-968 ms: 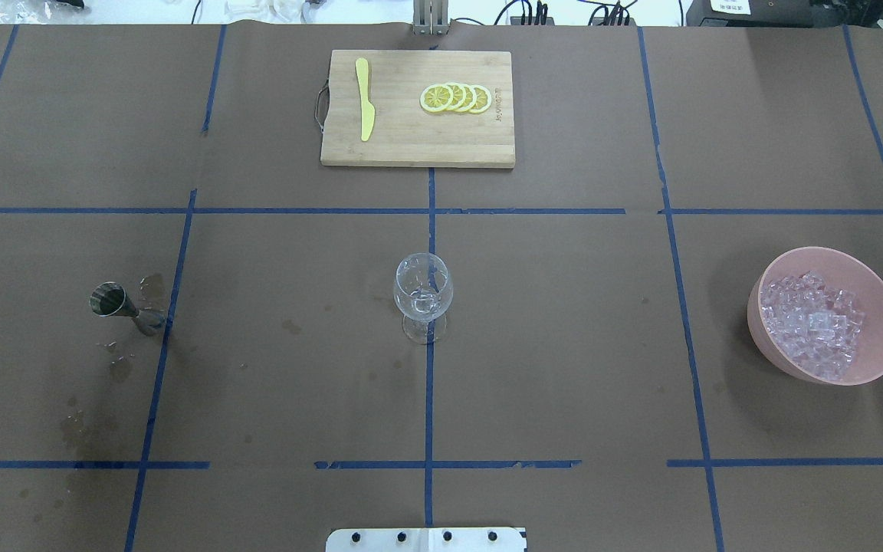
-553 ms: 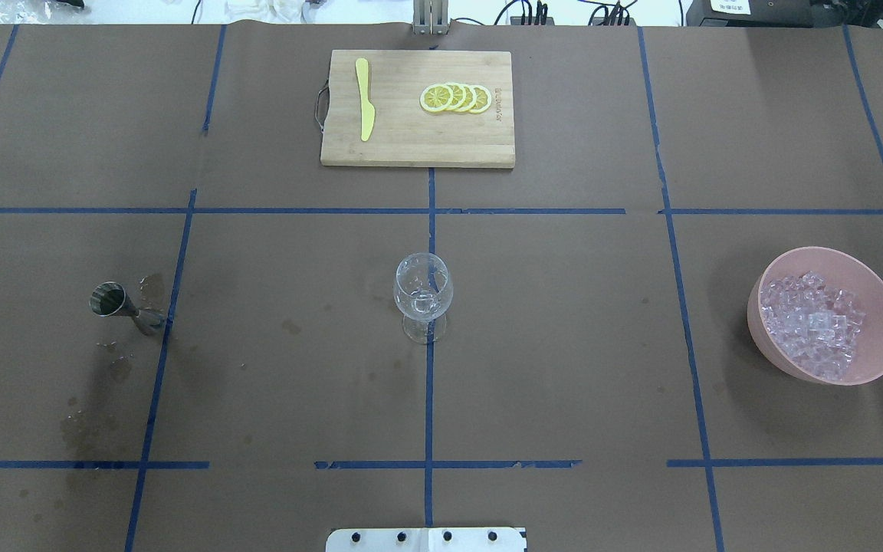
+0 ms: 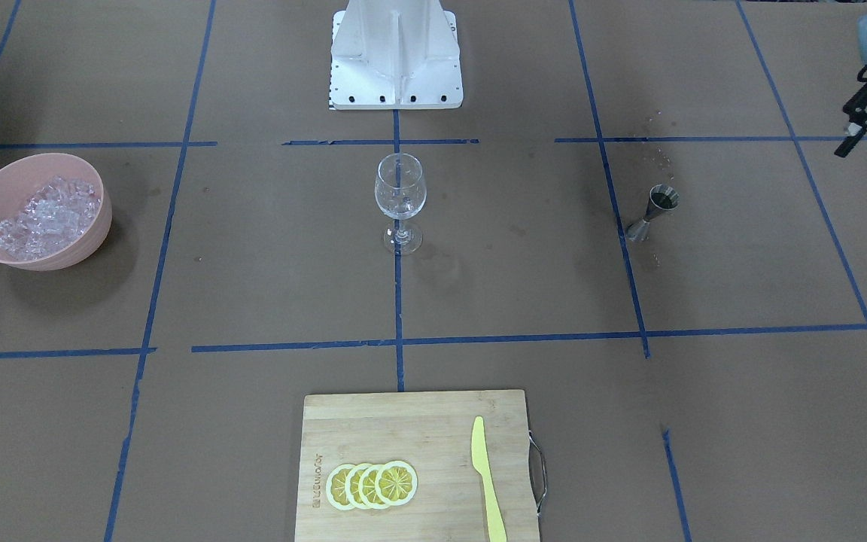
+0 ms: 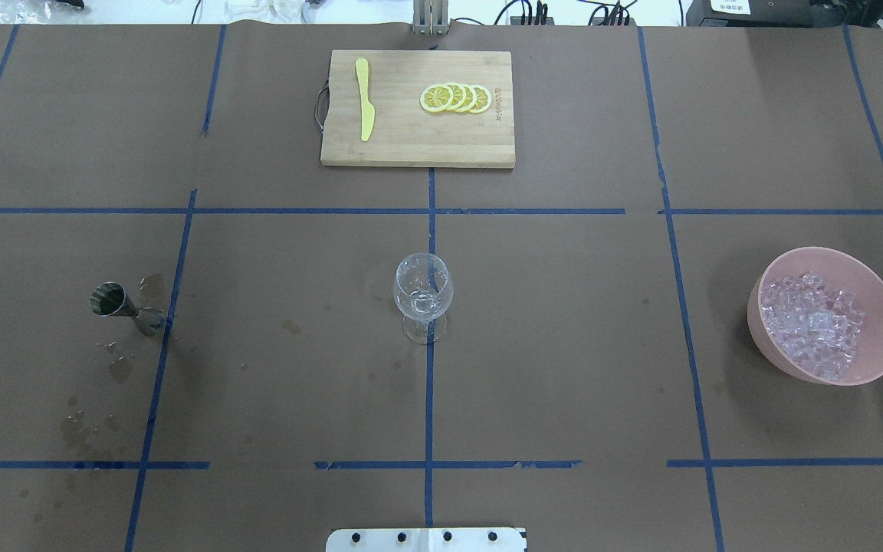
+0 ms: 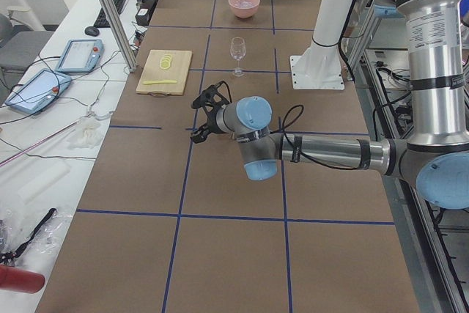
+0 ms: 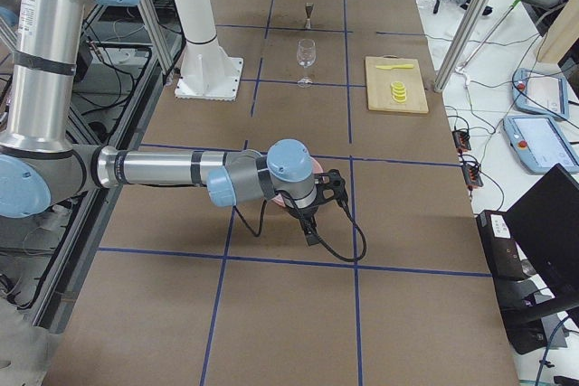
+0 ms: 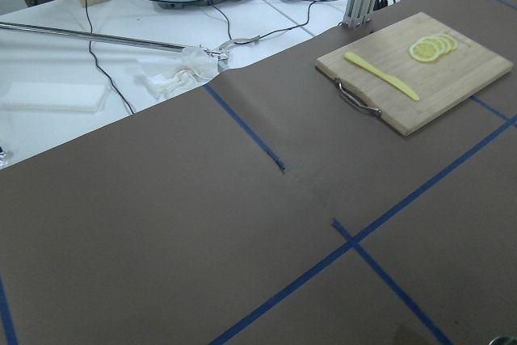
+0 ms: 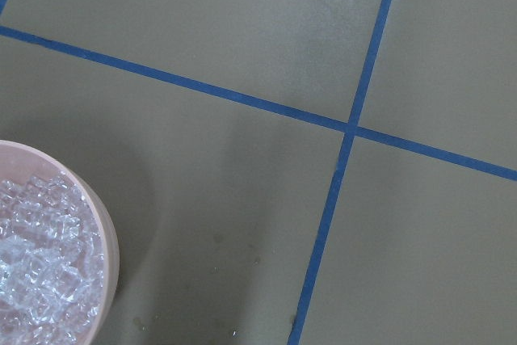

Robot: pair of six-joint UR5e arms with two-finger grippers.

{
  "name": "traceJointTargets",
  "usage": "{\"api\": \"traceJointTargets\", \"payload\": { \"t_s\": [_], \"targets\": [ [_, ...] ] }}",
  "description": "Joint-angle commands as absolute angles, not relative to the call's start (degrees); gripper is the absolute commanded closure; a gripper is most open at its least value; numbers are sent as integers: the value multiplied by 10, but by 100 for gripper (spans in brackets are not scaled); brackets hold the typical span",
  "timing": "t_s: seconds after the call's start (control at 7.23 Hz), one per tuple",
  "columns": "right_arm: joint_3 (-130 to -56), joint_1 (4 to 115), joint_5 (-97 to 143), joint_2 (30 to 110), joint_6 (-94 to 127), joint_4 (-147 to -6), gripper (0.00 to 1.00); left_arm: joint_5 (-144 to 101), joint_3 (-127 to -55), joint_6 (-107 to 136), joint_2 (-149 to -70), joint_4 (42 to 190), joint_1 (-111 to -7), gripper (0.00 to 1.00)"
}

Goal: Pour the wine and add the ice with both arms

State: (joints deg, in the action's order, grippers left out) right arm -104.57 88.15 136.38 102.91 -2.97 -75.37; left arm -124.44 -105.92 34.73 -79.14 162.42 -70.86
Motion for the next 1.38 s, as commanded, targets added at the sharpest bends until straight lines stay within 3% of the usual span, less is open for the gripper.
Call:
{"api": "traceJointTargets", "payload": {
  "t_s": [0.0, 0.55, 0.83, 1.25],
  "targets": [
    [-1049, 882, 1365, 1030, -10, -751, 0, -1029, -1105, 443, -747, 1677, -547, 0],
    [-1050, 882, 1364, 1031, -4, -749, 0, -604, -1101, 510, -722, 1682, -251, 1],
    [-1051, 882, 1365, 1033, -4, -749, 0, -431, -1057, 574, -730, 1681, -125, 1],
    [-1051, 882, 1365, 1035, -4, -749, 0, -351, -997, 592, -776, 1684, -74, 1]
  ]
}}
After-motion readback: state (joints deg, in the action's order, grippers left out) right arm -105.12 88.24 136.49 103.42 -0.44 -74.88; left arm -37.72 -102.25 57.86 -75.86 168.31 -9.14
